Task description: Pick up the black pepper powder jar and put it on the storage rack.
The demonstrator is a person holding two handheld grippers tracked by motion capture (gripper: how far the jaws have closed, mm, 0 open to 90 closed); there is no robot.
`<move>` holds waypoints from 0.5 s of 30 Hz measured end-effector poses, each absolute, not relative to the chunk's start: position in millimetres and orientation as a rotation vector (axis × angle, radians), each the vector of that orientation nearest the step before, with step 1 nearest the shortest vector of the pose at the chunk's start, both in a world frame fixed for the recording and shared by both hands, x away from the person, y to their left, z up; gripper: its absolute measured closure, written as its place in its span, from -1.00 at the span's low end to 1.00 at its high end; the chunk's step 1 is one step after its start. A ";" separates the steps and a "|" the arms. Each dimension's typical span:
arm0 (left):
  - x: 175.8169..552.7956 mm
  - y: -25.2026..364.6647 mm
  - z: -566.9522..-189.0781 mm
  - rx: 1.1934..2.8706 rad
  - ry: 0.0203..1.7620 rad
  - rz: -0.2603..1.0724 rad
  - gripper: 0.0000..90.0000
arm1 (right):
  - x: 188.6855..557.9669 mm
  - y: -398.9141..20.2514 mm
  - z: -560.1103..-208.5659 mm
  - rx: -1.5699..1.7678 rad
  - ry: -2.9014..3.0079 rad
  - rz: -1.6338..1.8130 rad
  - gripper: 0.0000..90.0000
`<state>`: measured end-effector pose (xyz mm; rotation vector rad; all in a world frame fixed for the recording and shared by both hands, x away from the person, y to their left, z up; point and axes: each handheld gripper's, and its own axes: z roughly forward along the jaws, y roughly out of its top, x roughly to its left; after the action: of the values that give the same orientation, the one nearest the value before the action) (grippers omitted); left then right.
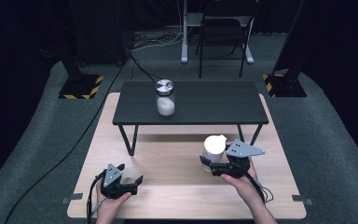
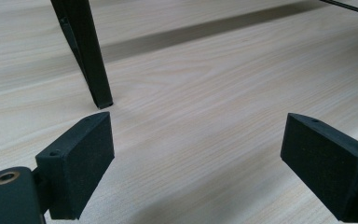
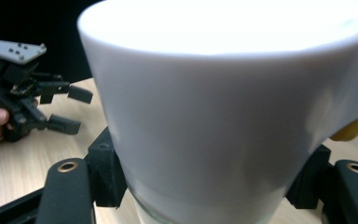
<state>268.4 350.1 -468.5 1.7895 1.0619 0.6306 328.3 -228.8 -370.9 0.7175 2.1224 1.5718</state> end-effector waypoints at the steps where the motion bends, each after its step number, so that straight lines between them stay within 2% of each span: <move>1: 268.5 350.3 -468.6 1.788 1.063 0.630 -0.79 | 328.8 -229.3 -367.1 0.715 2.118 1.572 -0.32; 15: 268.6 350.3 -468.7 1.787 1.064 0.629 -0.79 | 332.7 -232.7 -319.4 0.776 2.046 1.550 -0.32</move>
<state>268.6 350.3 -468.7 1.7874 1.0635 0.6294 332.7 -232.7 -319.4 0.7761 2.0465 1.5505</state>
